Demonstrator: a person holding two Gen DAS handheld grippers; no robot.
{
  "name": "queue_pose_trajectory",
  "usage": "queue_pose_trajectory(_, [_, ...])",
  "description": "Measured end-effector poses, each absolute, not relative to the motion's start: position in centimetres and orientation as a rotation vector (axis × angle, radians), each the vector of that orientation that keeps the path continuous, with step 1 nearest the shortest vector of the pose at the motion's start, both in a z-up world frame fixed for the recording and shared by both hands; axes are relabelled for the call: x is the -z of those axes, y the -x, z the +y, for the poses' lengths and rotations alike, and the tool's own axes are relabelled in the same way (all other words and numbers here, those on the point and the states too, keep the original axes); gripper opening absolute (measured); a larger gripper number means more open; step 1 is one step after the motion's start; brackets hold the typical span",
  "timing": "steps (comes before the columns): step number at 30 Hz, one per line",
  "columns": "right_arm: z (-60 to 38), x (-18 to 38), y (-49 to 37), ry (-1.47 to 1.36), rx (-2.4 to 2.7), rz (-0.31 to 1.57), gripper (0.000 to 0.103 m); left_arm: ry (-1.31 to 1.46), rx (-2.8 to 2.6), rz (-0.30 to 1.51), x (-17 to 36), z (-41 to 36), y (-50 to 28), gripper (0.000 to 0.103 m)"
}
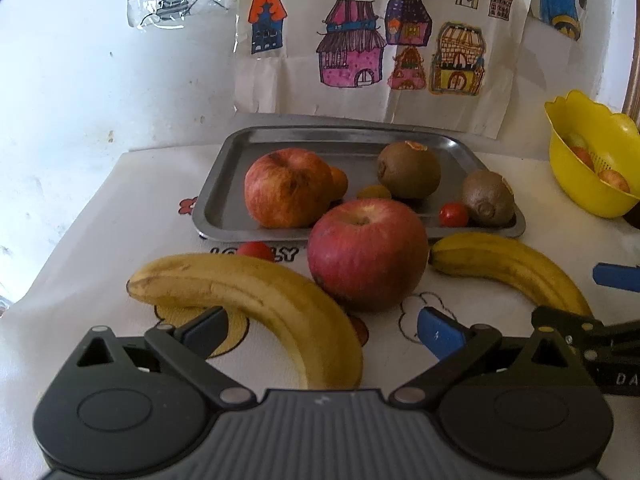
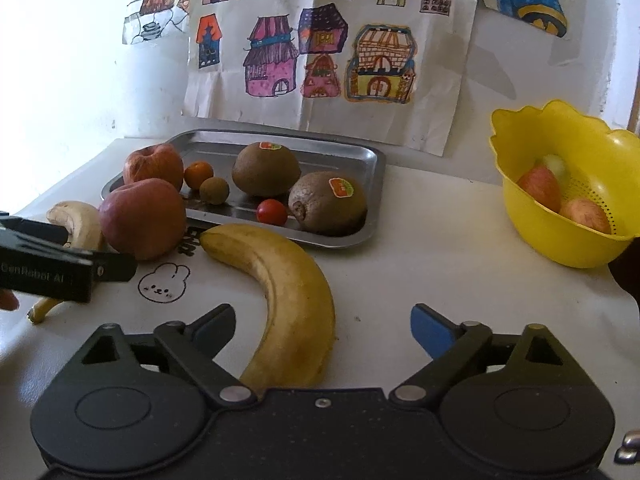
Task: Organize fruits
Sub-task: 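Grasp the yellow banana with the left tool while the right tool grasps it too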
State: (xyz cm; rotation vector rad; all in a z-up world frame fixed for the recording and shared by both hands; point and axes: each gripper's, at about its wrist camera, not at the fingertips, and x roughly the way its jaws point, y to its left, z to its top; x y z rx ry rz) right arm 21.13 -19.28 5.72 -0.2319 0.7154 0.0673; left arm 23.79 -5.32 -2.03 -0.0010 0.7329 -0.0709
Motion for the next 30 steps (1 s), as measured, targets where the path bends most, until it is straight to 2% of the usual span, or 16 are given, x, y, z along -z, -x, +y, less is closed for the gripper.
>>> queue_pose_trajectory(6, [-18.9,-5.4,-21.7,0.254,-0.085,0.735,0.087,0.027,0.032,0.758,2.5,-4.8,-24.0,0.097])
queue_pose_trajectory(9, [-18.7,-5.2,-21.9,0.266,-0.081,0.753,0.081,0.008,0.025,0.757,2.5,-5.0,-24.0,0.093])
queue_pose_trajectory(12, [-19.0,-5.2,-21.9,0.226,-0.1,0.767,0.07,0.013,0.019,0.751,2.4,-5.0,-23.7,0.084])
queue_pose_trajectory(14, [-19.2,-5.3,-21.9,0.196,-0.111,0.771,0.056,0.015,0.031,0.746,2.3,-4.9,-23.5,0.077])
queue_pose_trajectory(16, [-18.9,-5.3,-21.6,0.204,-0.106,0.766,0.043,0.02,0.043,0.743,2.1,-4.7,-23.3,0.064])
queue_pose_trajectory(25, [-17.4,-5.5,-19.5,0.204,-0.146,0.778,0.043,0.069,0.088,0.739,1.8,-3.2,-21.6,0.043])
queue_pose_trajectory(30, [-16.7,-5.5,-17.8,0.192,-0.188,0.79,0.043,0.081,0.162,0.766,1.5,-2.4,-19.4,0.038])
